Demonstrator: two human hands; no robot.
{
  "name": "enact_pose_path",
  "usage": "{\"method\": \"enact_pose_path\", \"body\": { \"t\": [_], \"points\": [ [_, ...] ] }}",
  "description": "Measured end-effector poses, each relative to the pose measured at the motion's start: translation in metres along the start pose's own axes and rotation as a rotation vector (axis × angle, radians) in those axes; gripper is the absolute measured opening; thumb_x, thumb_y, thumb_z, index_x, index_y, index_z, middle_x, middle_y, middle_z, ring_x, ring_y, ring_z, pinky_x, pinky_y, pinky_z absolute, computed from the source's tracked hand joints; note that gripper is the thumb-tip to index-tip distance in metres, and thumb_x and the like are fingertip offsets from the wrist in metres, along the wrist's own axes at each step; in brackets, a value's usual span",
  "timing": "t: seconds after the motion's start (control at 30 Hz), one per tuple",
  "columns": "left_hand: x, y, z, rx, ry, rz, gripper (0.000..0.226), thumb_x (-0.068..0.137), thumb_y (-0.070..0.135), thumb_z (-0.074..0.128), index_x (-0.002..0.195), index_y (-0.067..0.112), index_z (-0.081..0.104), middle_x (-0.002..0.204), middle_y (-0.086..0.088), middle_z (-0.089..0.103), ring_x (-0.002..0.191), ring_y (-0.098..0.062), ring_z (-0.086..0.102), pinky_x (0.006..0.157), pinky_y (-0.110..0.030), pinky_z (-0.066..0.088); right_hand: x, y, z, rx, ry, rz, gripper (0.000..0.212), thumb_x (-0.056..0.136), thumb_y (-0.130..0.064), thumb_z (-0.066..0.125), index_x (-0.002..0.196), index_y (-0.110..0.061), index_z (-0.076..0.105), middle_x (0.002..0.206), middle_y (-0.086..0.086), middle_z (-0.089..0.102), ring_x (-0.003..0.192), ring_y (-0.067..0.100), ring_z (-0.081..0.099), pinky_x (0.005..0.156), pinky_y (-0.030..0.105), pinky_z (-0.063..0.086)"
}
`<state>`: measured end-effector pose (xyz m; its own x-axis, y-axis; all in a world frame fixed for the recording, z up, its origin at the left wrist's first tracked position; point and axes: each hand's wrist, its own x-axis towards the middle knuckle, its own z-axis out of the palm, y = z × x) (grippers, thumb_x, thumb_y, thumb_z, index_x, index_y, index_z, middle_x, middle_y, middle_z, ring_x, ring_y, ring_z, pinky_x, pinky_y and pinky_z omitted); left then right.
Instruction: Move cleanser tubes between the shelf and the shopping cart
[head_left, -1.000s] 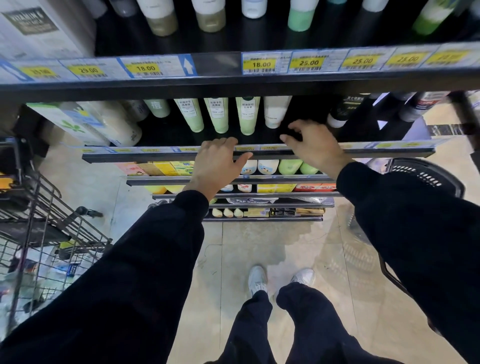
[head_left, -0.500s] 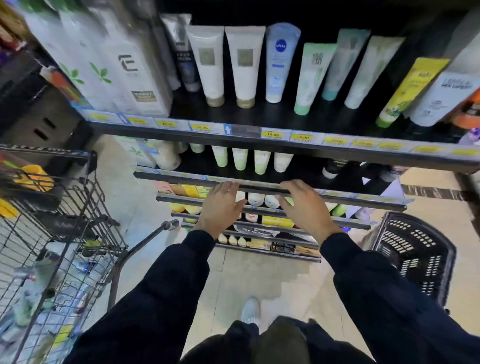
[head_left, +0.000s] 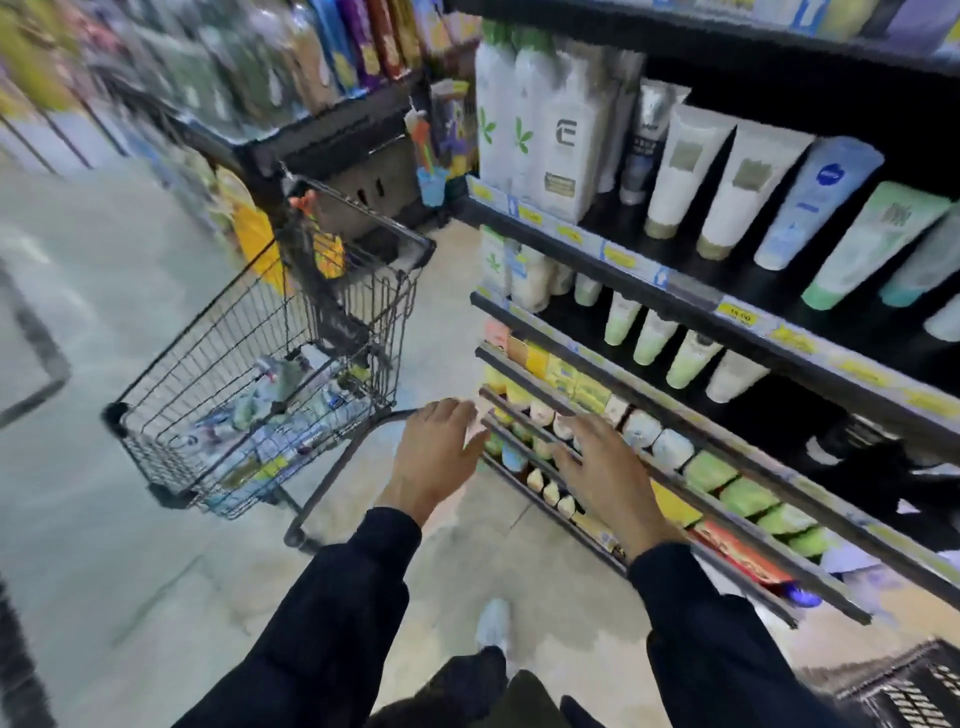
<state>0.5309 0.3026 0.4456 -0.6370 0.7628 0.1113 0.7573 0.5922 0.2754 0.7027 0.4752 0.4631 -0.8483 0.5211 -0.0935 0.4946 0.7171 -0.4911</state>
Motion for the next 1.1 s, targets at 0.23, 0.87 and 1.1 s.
{"method": "enact_pose_path", "body": {
  "t": [0.23, 0.87, 1.1],
  "points": [
    [-0.087, -0.056, -0.026, 0.050, 0.010, -0.286, 0.046, 0.101, 0.048, 0.051, 0.132, 0.015, 0.060, 0.126, -0.008, 0.067, 0.114, -0.034, 0.063, 0.093, -0.044, 0.050, -0.003, -0.074, 0.041, 0.039, -0.127, -0.158, 0.043, 0.106, -0.035, 0.054, 0.144, -0.017, 0.055, 0.148, 0.003, 0.052, 0.138, 0.024, 0.046, 0.107, 0.037, 0.039],
    [-0.175, -0.290, -0.067, -0.095, 0.084, -0.762, 0.041, 0.101, 0.044, 0.053, 0.135, 0.021, 0.059, 0.126, 0.000, 0.065, 0.116, -0.029, 0.059, 0.095, -0.043, 0.047, 0.118, -0.309, 0.182, 0.055, -0.352, -0.456, 0.045, 0.107, -0.040, 0.050, 0.149, -0.026, 0.051, 0.155, -0.007, 0.046, 0.140, 0.017, 0.044, 0.109, 0.036, 0.044],
    [-0.162, -0.380, -0.079, -0.147, 0.066, -0.870, 0.044, 0.102, 0.044, 0.054, 0.137, 0.019, 0.059, 0.129, -0.004, 0.065, 0.118, -0.030, 0.060, 0.096, -0.044, 0.048, 0.181, -0.384, 0.225, 0.006, -0.413, -0.464, 0.046, 0.107, -0.043, 0.051, 0.149, -0.023, 0.053, 0.155, -0.004, 0.047, 0.142, 0.020, 0.045, 0.113, 0.037, 0.042]
  ]
}}
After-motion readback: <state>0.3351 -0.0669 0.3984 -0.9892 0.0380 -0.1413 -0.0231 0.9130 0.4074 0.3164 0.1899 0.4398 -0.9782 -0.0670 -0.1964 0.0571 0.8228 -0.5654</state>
